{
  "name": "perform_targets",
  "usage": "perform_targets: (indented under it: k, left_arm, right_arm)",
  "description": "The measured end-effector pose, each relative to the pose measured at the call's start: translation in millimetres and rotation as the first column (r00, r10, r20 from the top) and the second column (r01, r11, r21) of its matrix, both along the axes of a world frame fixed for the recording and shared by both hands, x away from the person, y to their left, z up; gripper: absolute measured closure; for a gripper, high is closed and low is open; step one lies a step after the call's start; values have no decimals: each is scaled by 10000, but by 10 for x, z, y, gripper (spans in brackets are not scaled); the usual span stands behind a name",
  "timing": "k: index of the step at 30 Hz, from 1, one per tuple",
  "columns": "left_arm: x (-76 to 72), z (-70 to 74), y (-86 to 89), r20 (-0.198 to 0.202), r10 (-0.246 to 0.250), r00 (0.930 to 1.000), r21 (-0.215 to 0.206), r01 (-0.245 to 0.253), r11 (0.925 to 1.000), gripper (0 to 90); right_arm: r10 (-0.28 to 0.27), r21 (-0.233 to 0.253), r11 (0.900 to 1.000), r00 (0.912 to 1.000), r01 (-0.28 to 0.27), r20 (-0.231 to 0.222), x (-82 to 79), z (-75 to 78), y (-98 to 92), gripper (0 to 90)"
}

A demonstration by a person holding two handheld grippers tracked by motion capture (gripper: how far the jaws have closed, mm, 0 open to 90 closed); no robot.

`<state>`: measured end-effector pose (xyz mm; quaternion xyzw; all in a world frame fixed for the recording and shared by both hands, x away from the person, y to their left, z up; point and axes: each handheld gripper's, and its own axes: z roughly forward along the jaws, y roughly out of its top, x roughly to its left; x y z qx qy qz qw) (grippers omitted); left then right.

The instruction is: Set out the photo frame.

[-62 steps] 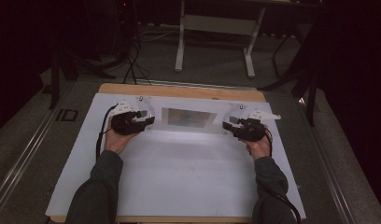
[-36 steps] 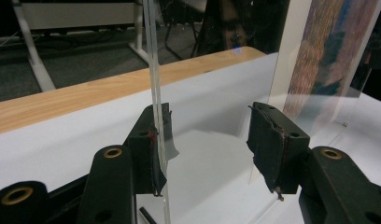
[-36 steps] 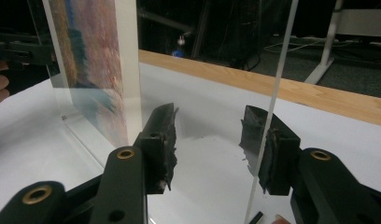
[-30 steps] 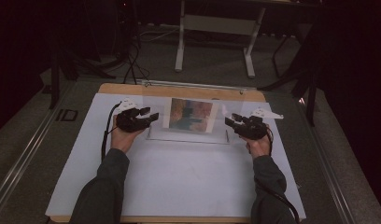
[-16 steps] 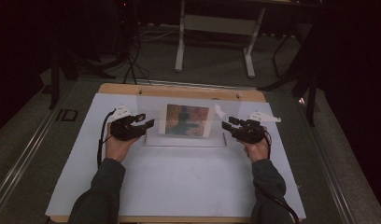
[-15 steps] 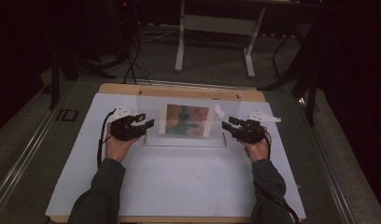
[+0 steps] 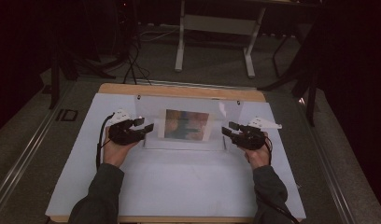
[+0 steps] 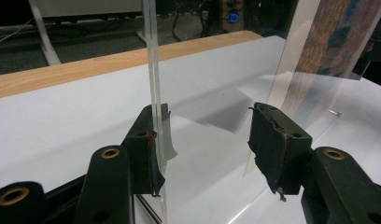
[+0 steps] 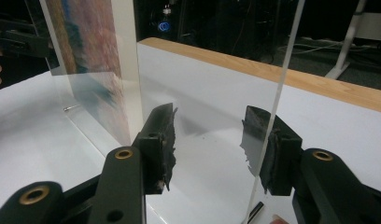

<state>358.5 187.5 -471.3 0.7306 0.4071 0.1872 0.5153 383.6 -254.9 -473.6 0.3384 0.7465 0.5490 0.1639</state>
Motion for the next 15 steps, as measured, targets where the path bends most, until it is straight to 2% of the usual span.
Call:
perform_targets:
  k: [15]
  left_arm:
    - [-4, -33, 22, 36, -29, 10000, -218, 30, 9998, 462]
  right_arm:
    - [38, 57, 10000, 10000, -39, 87, -21, -19, 2, 527]
